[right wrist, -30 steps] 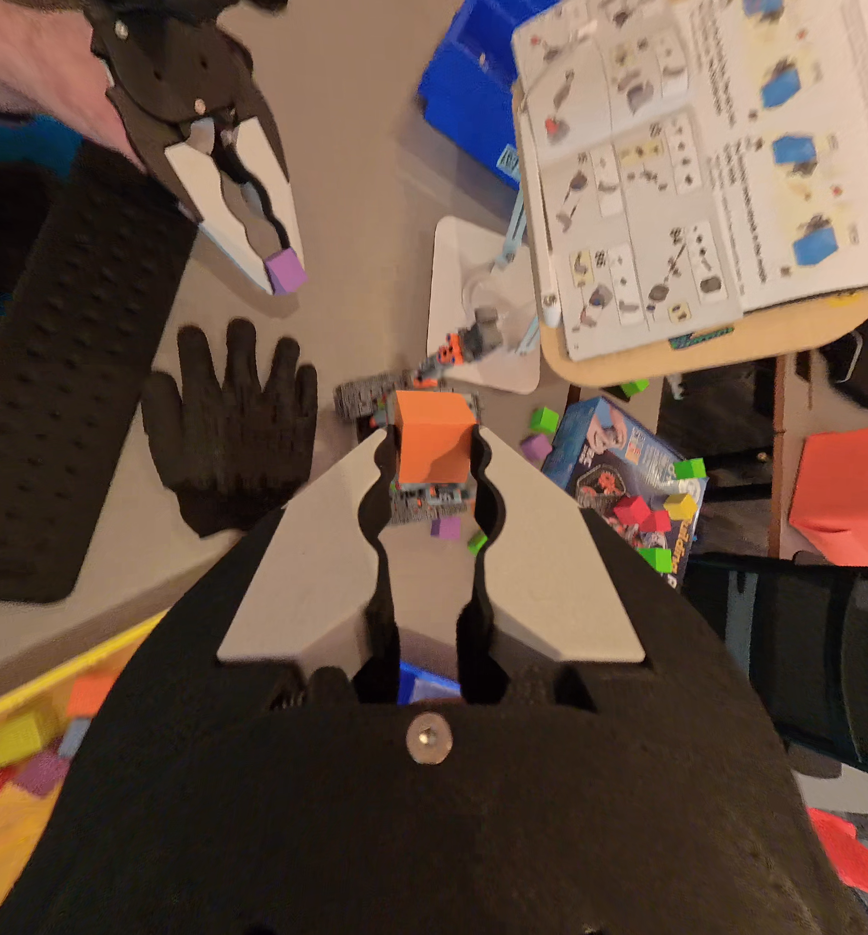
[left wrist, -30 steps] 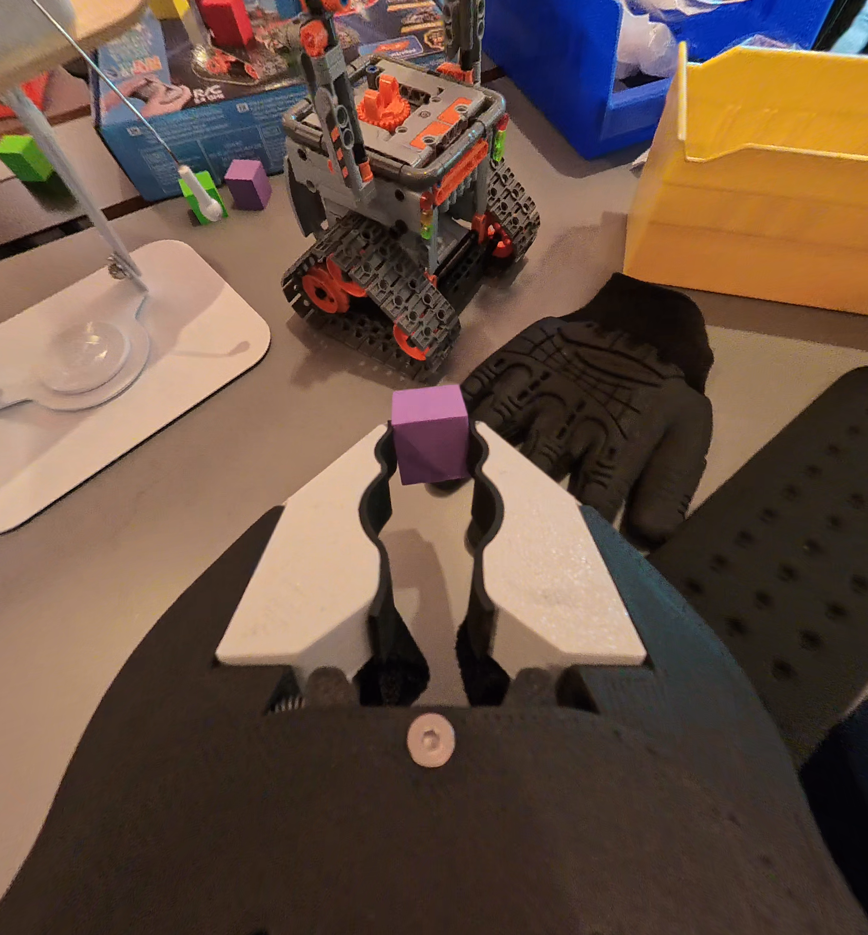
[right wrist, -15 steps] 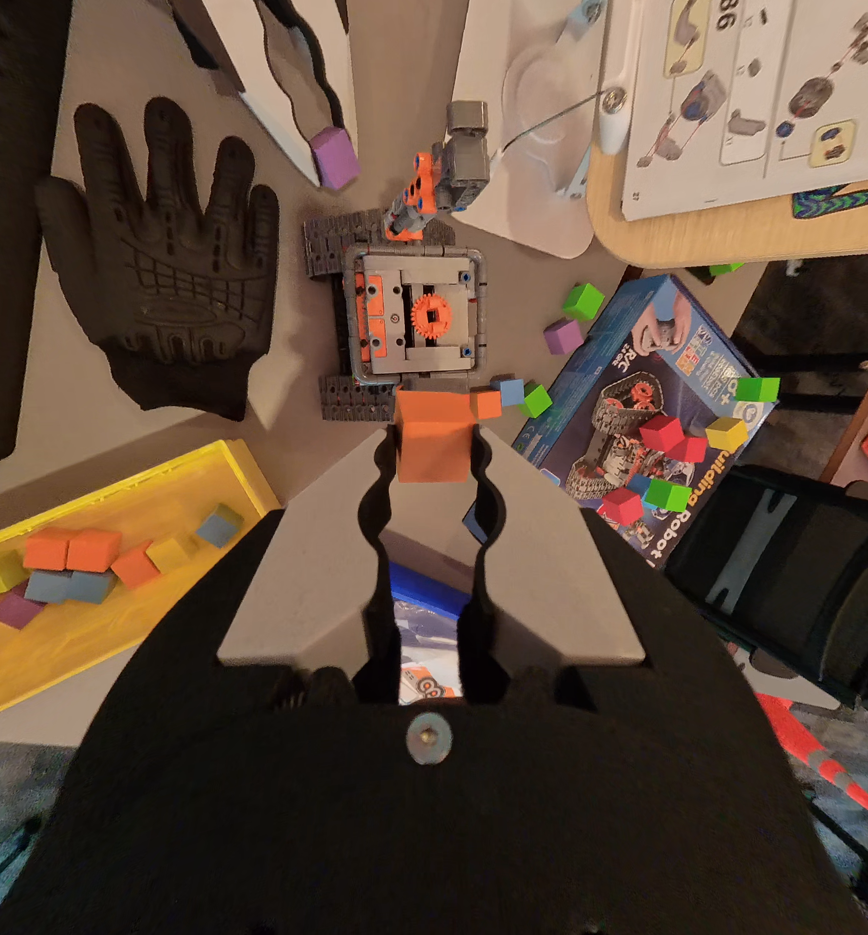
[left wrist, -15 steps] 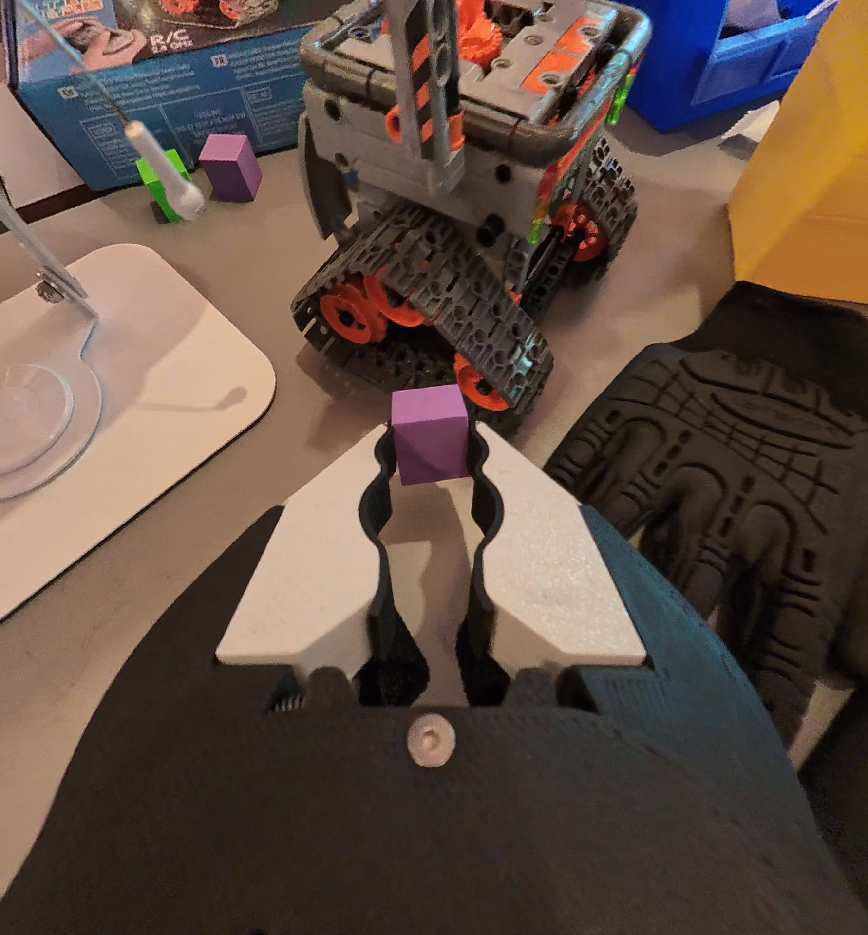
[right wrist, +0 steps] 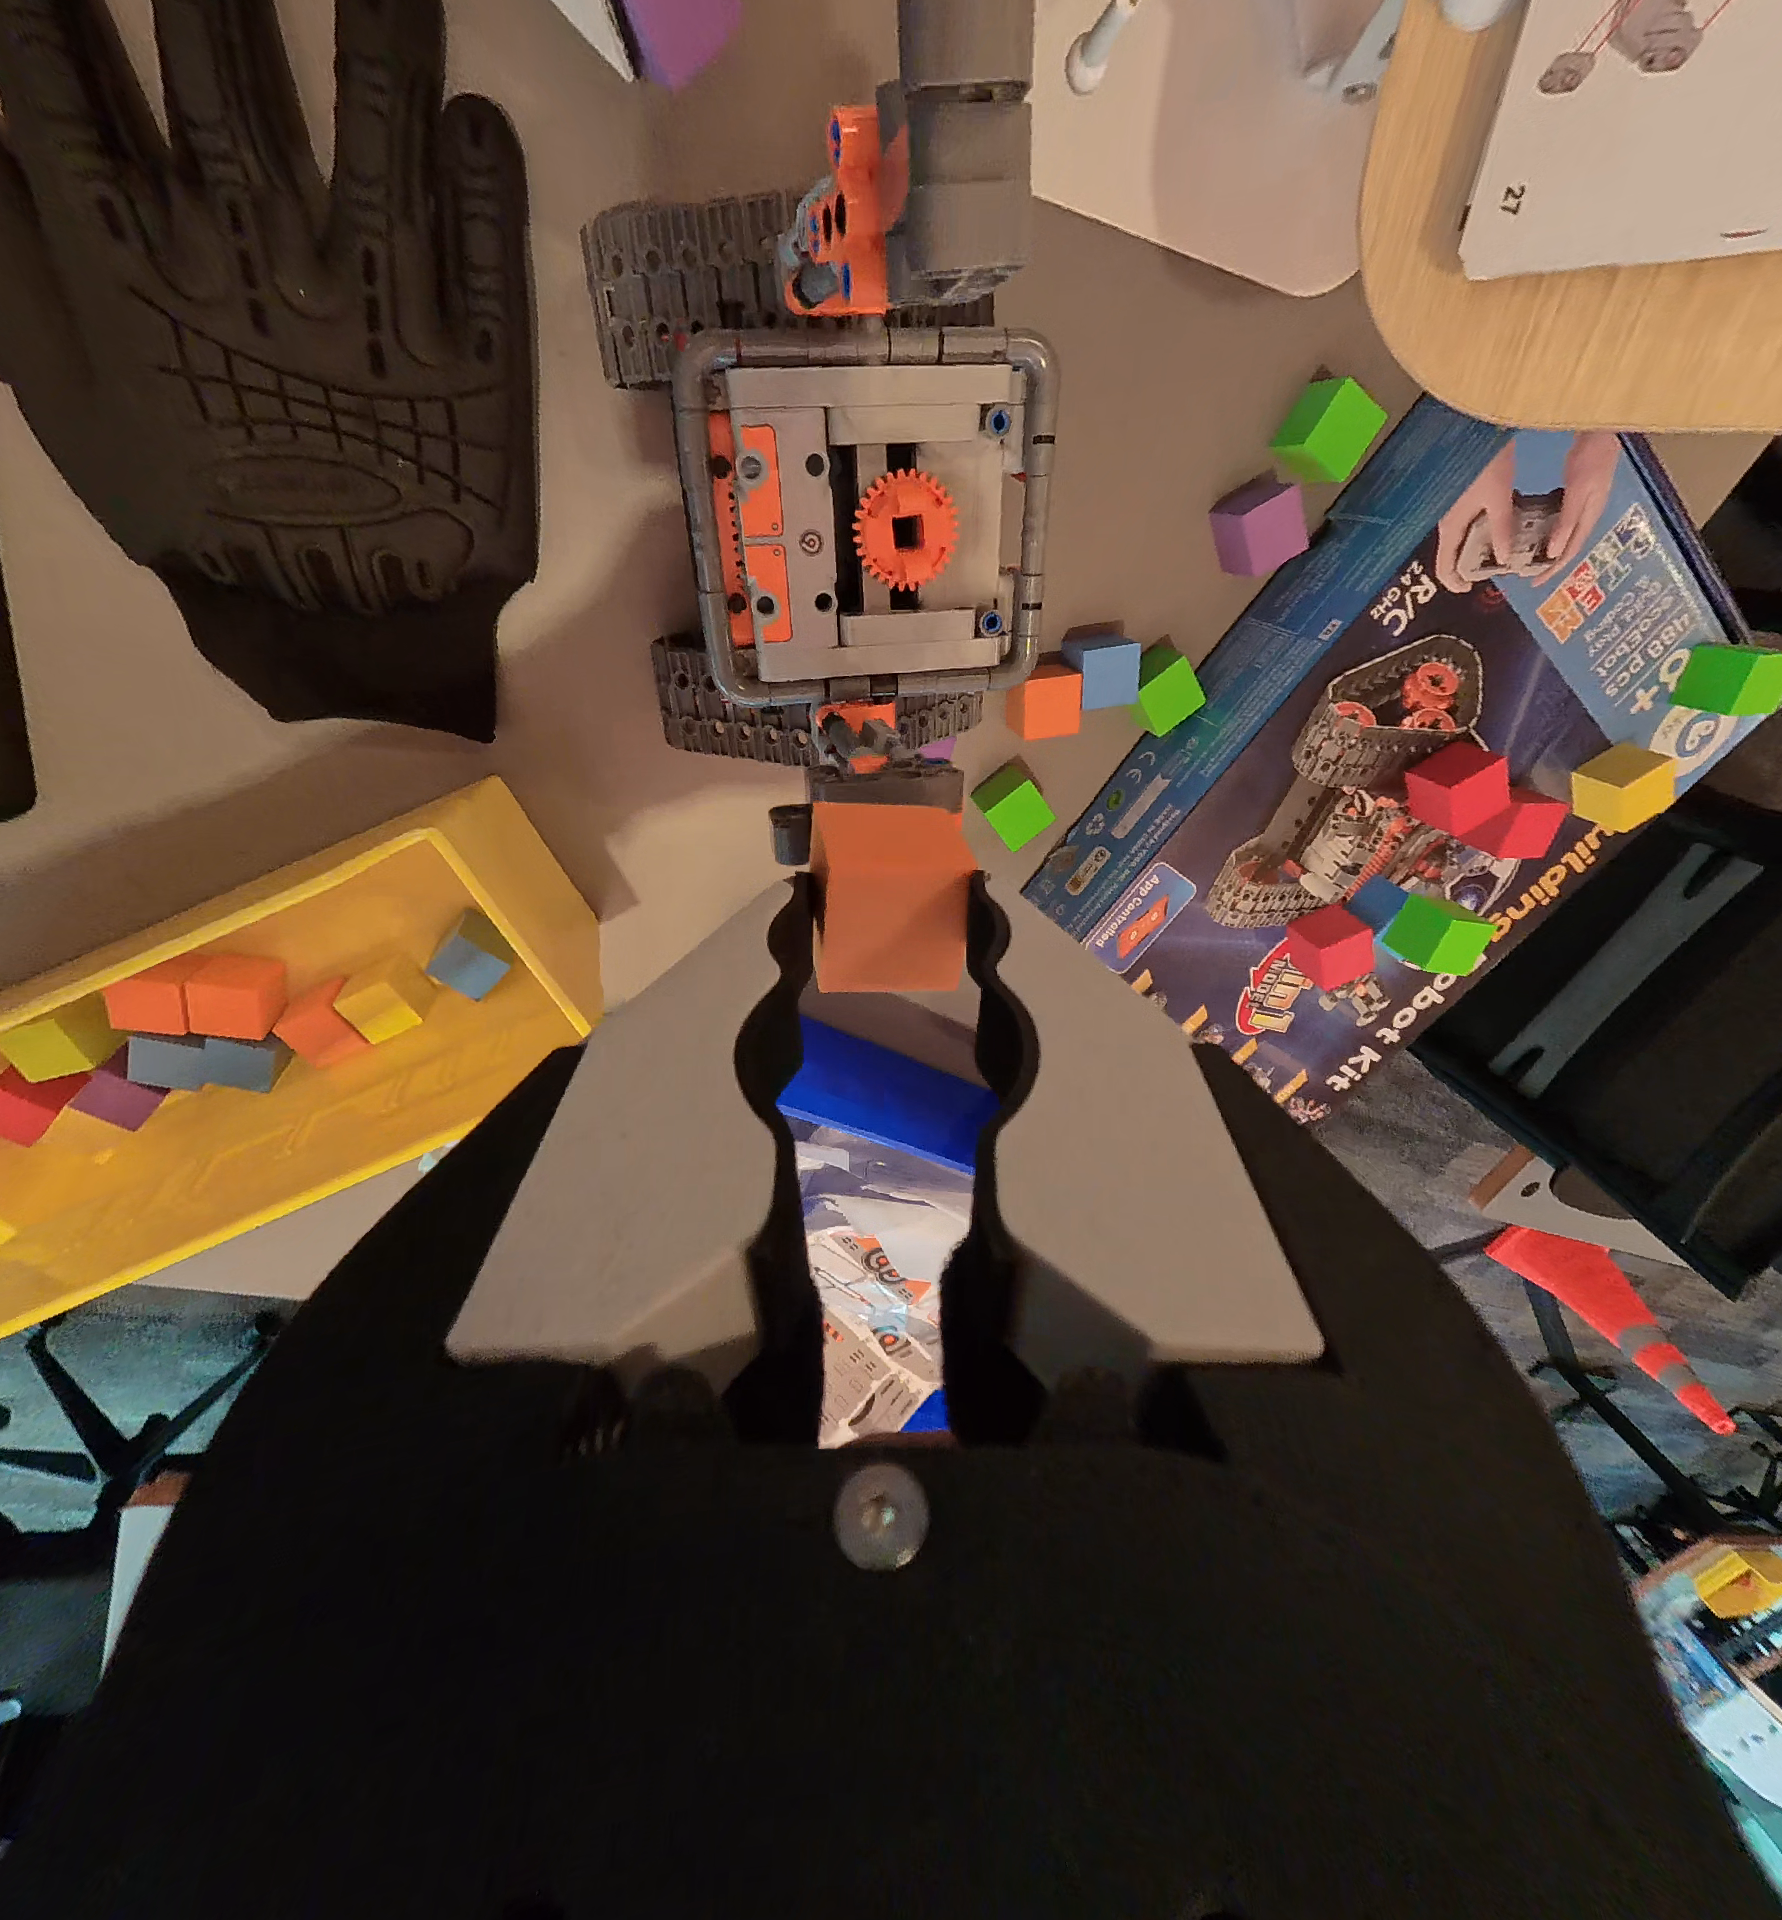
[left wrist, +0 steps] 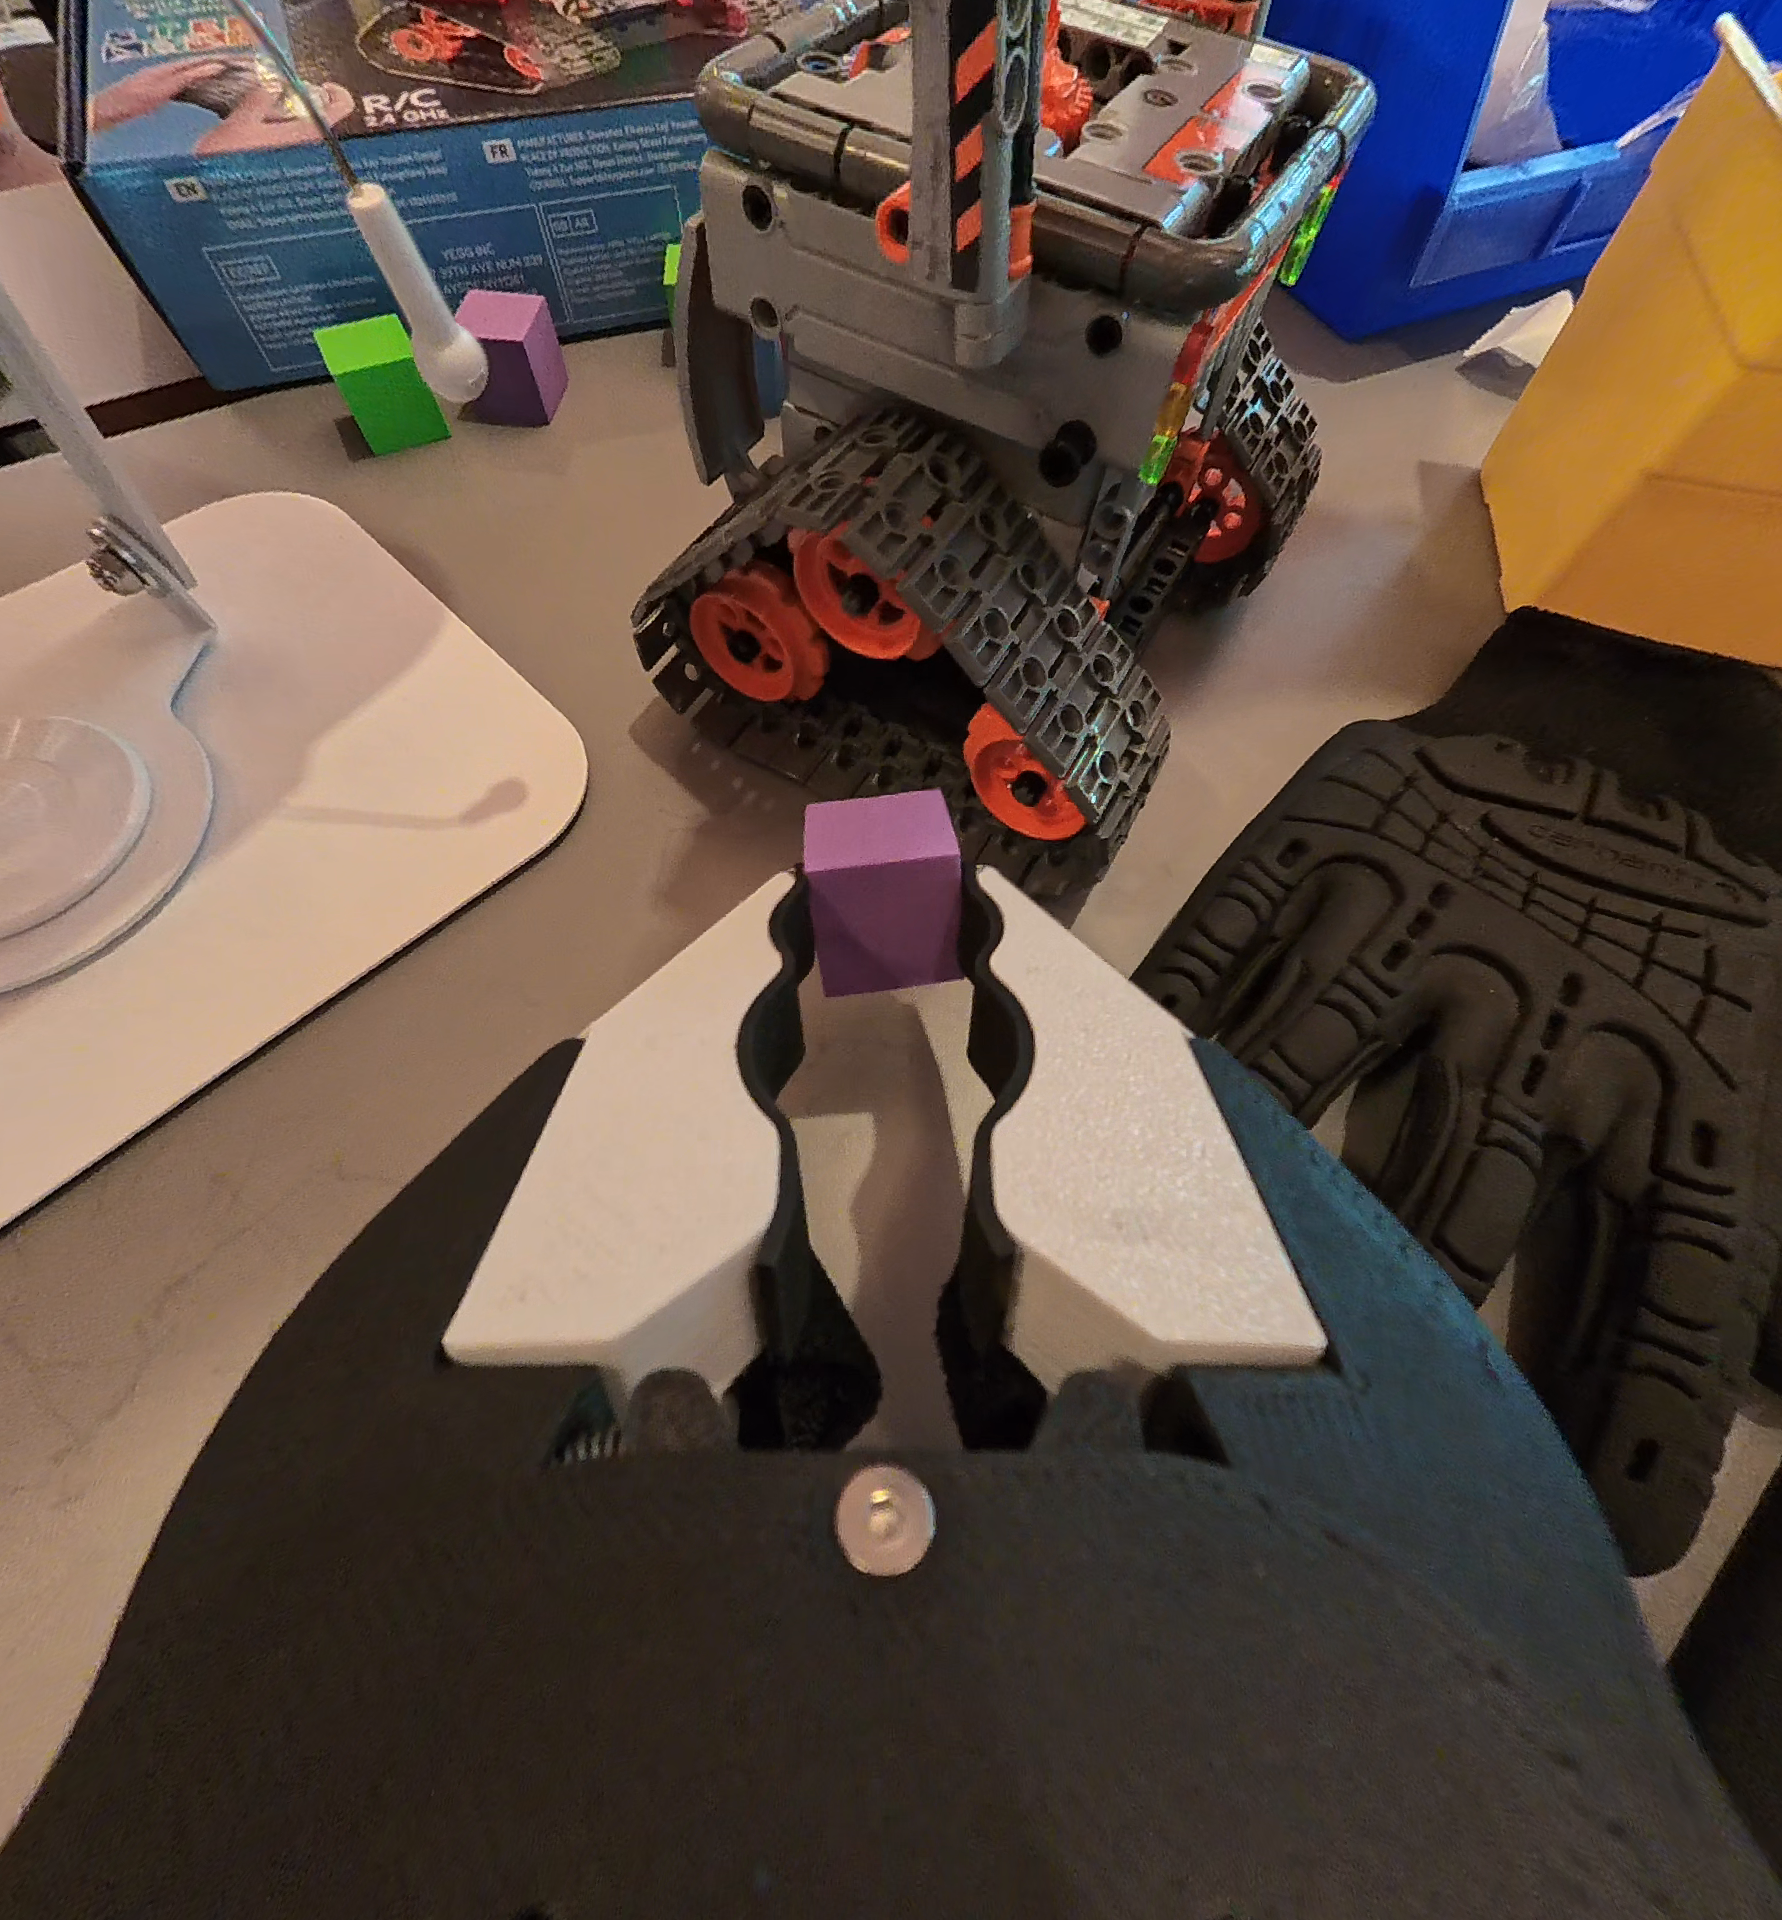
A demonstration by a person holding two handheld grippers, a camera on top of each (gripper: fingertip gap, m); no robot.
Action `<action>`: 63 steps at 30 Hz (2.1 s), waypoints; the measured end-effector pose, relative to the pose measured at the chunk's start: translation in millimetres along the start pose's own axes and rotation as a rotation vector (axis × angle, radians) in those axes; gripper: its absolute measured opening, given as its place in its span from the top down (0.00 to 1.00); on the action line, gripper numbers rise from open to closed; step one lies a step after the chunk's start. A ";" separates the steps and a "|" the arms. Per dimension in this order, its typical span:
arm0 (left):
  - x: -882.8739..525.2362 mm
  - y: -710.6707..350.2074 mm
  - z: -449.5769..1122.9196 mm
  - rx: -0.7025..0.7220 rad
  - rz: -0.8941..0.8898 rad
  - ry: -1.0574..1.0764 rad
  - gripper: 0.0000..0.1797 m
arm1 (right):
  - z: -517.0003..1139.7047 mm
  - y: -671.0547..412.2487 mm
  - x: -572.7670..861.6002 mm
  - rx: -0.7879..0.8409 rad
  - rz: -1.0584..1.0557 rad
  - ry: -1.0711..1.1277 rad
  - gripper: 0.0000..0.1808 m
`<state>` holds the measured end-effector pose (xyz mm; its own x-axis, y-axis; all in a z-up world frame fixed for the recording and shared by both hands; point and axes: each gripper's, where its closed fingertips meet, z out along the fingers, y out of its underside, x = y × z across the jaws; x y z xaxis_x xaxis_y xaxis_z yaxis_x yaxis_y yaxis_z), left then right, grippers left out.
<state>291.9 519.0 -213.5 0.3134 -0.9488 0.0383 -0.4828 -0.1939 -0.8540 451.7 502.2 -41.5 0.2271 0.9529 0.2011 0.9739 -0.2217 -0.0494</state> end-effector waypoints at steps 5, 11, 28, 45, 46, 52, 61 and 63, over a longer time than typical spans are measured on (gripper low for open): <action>1.1 -2.6 1.0 0.012 -0.002 0.011 0.86 | 3.4 1.1 2.3 -0.042 -0.017 0.001 0.85; 0.3 -4.2 0.1 0.019 -0.001 0.007 0.86 | 5.9 0.1 4.0 -0.068 -0.044 -0.014 0.85; -1.0 -5.0 0.8 0.021 0.000 0.008 0.86 | 9.4 0.9 4.2 -0.058 -0.093 -0.051 0.84; -1.6 -6.1 1.1 0.025 0.000 0.010 0.86 | 0.7 -9.5 2.8 0.022 -0.084 -0.056 0.78; -1.6 -6.0 1.3 0.024 0.000 0.009 0.86 | 0.9 -9.9 2.0 0.028 -0.082 -0.062 0.80; -1.4 -5.3 1.7 0.020 0.003 0.009 0.86 | 8.7 -1.3 1.0 -0.006 -0.071 -0.090 0.85; -1.2 -5.4 1.9 0.021 0.002 0.012 0.86 | 9.0 -0.9 -1.1 0.001 -0.049 -0.116 0.85; -1.0 -5.5 2.0 0.021 0.003 0.013 0.86 | 9.8 -1.1 -2.3 0.005 -0.043 -0.124 0.85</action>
<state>295.8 521.5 -209.9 0.3012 -0.9526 0.0427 -0.4659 -0.1861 -0.8650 450.0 502.3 -51.5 0.1826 0.9799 0.0807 0.9826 -0.1791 -0.0485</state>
